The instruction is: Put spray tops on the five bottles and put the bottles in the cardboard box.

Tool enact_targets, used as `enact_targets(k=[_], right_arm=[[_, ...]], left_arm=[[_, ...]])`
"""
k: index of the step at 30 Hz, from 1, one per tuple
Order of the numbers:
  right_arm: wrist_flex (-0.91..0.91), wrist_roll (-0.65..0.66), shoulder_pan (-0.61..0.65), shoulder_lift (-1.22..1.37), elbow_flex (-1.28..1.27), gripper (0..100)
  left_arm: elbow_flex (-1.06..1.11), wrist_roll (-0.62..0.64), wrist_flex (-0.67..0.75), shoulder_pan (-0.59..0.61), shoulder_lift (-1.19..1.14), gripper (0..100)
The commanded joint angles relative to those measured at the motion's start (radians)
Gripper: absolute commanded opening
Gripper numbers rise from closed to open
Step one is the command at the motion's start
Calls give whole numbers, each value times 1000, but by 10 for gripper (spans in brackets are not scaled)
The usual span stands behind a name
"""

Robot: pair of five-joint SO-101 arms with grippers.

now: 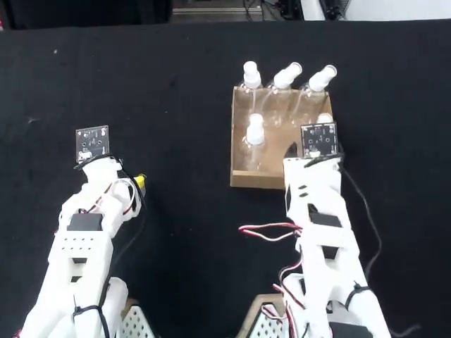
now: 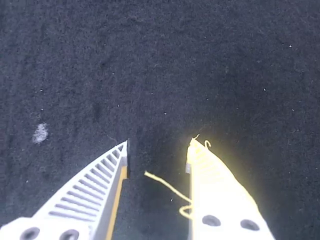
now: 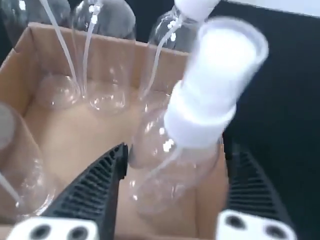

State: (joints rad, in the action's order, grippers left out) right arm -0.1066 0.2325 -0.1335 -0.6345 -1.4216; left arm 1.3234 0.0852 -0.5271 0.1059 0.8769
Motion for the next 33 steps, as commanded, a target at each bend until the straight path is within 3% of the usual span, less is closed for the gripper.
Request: enact_targets(k=[1, 17, 24, 29, 33], right_arm=[[-14, 3, 15, -4, -4, 295], [-3, 3, 25, -97, -4, 294], [305, -2, 29, -254, 74, 303], [483, -120, 28, -341, 114, 408], [598, -137, 28, -418, 143, 396]], left_arm=[[-13, -14, 18, -4, 11, 191], [-13, -14, 18, -4, 11, 191], [-13, -15, 18, -4, 11, 191], [-13, -15, 18, -4, 11, 191], [-13, -15, 15, -4, 11, 191]])
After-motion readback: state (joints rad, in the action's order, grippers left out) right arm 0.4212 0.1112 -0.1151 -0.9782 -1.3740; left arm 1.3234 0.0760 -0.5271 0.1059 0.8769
